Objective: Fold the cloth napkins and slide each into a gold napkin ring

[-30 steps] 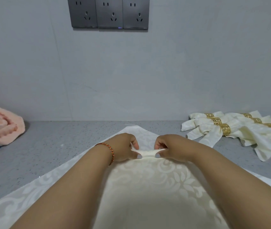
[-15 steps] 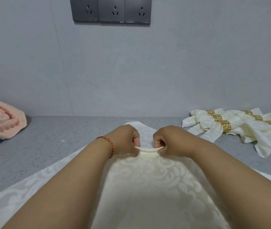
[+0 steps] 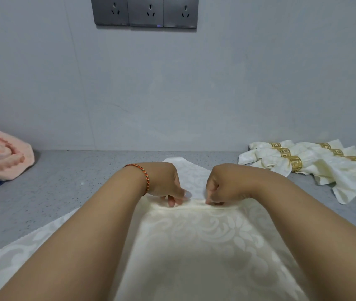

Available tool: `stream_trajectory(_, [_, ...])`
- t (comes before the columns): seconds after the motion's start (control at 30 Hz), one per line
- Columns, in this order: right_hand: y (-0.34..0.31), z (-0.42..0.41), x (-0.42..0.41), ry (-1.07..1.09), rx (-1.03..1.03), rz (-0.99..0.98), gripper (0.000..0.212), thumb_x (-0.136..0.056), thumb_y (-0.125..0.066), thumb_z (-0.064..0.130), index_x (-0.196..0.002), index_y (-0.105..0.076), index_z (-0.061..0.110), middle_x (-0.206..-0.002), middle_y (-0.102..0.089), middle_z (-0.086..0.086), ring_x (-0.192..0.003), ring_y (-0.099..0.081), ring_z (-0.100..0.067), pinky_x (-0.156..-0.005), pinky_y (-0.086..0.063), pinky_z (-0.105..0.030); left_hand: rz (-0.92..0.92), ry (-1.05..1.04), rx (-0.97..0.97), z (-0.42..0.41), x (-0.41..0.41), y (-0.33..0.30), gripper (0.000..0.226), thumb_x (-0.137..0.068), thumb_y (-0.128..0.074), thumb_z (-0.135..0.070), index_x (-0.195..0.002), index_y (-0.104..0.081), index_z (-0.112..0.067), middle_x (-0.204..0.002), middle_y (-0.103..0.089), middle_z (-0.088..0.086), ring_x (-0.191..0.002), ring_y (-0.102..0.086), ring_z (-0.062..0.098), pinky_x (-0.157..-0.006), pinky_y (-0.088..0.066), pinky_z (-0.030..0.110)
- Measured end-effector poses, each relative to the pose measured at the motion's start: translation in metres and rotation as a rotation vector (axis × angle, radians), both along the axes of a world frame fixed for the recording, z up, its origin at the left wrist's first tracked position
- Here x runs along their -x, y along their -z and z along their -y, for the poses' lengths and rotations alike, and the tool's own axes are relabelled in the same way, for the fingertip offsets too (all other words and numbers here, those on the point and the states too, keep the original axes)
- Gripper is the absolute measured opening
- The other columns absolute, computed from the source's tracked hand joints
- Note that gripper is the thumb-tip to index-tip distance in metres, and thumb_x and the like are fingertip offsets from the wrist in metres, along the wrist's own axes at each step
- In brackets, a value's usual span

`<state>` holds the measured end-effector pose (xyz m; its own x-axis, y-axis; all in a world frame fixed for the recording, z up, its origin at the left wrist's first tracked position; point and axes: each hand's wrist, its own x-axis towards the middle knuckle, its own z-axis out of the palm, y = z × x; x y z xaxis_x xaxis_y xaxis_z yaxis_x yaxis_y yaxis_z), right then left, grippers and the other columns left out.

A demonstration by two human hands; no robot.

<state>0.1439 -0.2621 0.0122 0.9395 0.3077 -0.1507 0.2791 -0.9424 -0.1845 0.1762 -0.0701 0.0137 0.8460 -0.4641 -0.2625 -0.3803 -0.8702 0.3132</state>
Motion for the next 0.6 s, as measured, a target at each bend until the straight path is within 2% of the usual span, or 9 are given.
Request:
stream_trajectory(0.1, [0.004,0.001,-0.002,0.002,-0.059,-0.030,0.005,-0.079,-0.072,0.020,-0.075,-0.070,0.019,-0.068,-0.065,0.010,-0.062,-0.056,-0.005,-0.060,-0.043,-0.020,0.052,0.006,0.027,0.003,-0.003,0.008,0.016,-0.079,-0.076,-0.035,-0.070,-0.073,-0.021,-0.061,-0.065,-0.012,-0.057,-0.054,0.001,-0.066,-0.046,0.021])
stream_trajectory(0.17, [0.008,0.002,-0.004,0.002,-0.048,-0.046,0.009,-0.080,-0.074,0.023,-0.084,-0.065,0.024,-0.075,-0.060,0.012,-0.066,-0.053,-0.004,-0.059,-0.039,-0.020,0.070,0.005,0.032,0.004,-0.005,0.014,0.014,-0.075,-0.081,-0.029,-0.078,-0.071,-0.019,-0.069,-0.065,-0.008,-0.062,-0.057,0.007,-0.068,-0.048,0.022])
stream_trajectory(0.27, [0.008,0.005,-0.005,0.017,0.017,-0.078,0.025,-0.084,-0.071,0.030,-0.105,-0.058,0.026,-0.083,-0.051,0.016,-0.072,-0.049,-0.002,-0.062,-0.037,-0.020,0.043,-0.037,0.010,-0.001,-0.008,0.016,0.033,-0.072,-0.081,-0.039,-0.096,-0.067,-0.021,-0.083,-0.061,-0.011,-0.078,-0.059,0.011,-0.079,-0.048,0.026])
stream_trajectory(0.33, [0.007,0.006,-0.005,0.031,0.047,-0.110,0.028,-0.086,-0.069,0.031,-0.110,-0.057,0.026,-0.088,-0.051,0.016,-0.079,-0.052,-0.006,-0.065,-0.038,-0.020,0.030,-0.042,-0.030,-0.003,-0.010,0.016,0.041,-0.072,-0.080,-0.044,-0.104,-0.066,-0.023,-0.094,-0.062,-0.009,-0.089,-0.061,0.013,-0.086,-0.049,0.027])
stream_trajectory(0.4, [0.006,0.005,-0.005,0.022,0.092,-0.119,0.020,-0.086,-0.067,0.031,-0.104,-0.058,0.027,-0.095,-0.054,0.013,-0.087,-0.054,-0.011,-0.069,-0.040,-0.022,0.027,-0.027,-0.074,-0.001,-0.010,0.012,0.040,-0.073,-0.079,-0.043,-0.105,-0.068,-0.023,-0.093,-0.063,-0.010,-0.092,-0.062,0.013,-0.088,-0.050,0.028])
stream_trajectory(0.47, [0.005,0.002,-0.005,0.007,0.147,-0.117,0.009,-0.086,-0.066,0.032,-0.086,-0.058,0.029,-0.089,-0.057,0.012,-0.083,-0.055,-0.013,-0.070,-0.042,-0.025,0.022,-0.002,-0.123,0.004,-0.007,0.006,0.034,-0.075,-0.078,-0.041,-0.101,-0.069,-0.021,-0.084,-0.062,-0.011,-0.085,-0.061,0.014,-0.081,-0.051,0.026])
stream_trajectory(0.53, [0.002,0.000,-0.004,0.000,0.192,-0.116,0.018,-0.086,-0.066,0.032,-0.073,-0.054,0.028,-0.079,-0.056,0.012,-0.077,-0.055,-0.014,-0.067,-0.042,-0.026,0.029,0.020,-0.194,0.009,-0.001,0.000,0.028,-0.079,-0.074,-0.040,-0.098,-0.069,-0.020,-0.077,-0.060,-0.009,-0.078,-0.059,0.016,-0.067,-0.048,0.023])
stream_trajectory(0.6, [-0.001,-0.004,0.001,-0.011,0.196,-0.098,0.020,-0.086,-0.067,0.030,-0.071,-0.054,0.027,-0.077,-0.056,0.011,-0.075,-0.055,-0.015,-0.064,-0.041,-0.026,0.078,0.032,-0.265,0.013,0.009,-0.005,0.028,-0.084,-0.069,-0.039,-0.102,-0.068,-0.018,-0.084,-0.061,-0.005,-0.080,-0.058,0.019,-0.065,-0.045,0.022])
